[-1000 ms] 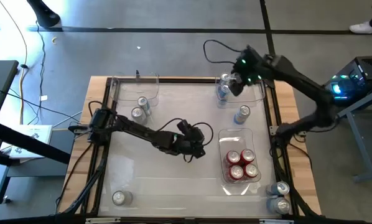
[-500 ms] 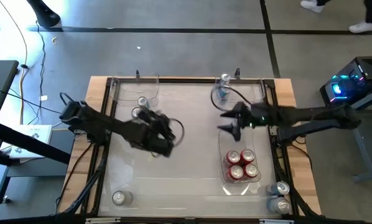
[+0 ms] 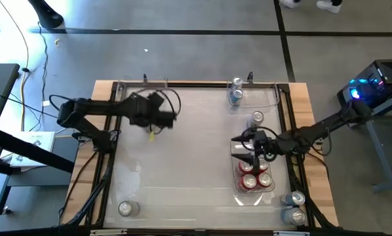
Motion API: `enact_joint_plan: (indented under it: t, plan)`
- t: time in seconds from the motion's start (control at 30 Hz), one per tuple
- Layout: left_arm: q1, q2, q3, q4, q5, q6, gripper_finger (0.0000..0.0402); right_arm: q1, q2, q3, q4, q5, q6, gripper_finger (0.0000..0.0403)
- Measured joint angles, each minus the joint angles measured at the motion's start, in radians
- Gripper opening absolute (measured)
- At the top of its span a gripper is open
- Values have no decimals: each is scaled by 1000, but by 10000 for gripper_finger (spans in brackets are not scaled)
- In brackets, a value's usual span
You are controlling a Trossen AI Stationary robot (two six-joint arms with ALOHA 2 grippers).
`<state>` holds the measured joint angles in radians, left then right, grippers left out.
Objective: Sort soda cans
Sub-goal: Put the top left blue soda can into the top right transparent bin
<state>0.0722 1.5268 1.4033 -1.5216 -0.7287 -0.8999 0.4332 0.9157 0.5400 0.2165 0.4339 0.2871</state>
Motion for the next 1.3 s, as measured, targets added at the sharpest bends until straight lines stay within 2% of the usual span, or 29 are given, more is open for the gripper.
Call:
enact_joint_plan:
  t: [0.27,0.4,0.53,0.7,0.9,1.3]
  plan:
    - [190,-46,0,37,168,151,329,78,0,0,-1,51,-18,310]
    - [278,-58,-8,129,323,246,329,112,0,0,-1,83,-25,310]
    - [336,-61,-69,192,433,285,329,147,0,0,-2,103,-25,310]
    - [377,-64,-174,198,443,276,329,191,1,0,-2,164,-19,310]
    - [379,-67,-274,355,480,311,328,217,1,0,-2,206,-23,310]
    - [387,-67,-344,549,447,354,328,217,2,0,-2,221,-14,310]
